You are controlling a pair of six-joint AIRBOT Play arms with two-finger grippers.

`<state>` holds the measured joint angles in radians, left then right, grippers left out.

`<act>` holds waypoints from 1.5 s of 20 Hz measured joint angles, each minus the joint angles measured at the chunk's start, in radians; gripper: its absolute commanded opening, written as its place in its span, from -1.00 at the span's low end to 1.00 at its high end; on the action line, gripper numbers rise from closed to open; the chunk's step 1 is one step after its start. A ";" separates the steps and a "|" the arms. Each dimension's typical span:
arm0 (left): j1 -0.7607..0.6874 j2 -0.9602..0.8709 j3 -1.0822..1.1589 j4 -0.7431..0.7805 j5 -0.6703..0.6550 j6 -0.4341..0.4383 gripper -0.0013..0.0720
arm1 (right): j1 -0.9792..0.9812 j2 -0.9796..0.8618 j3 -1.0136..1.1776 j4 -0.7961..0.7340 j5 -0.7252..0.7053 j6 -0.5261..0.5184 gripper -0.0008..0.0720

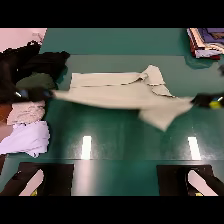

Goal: Fold the shirts.

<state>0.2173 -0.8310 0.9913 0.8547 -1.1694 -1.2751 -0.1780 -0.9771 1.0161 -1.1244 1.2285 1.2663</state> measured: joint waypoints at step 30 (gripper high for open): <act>0.000 -0.479 0.504 0.010 -0.109 -0.087 -0.90 | 0.096 -0.444 0.645 -0.054 0.154 0.036 -0.94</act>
<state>0.2173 -1.3102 1.4948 0.8642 -1.2781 -1.3617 -0.0822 -1.4208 1.6615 -1.1782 1.3827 1.3025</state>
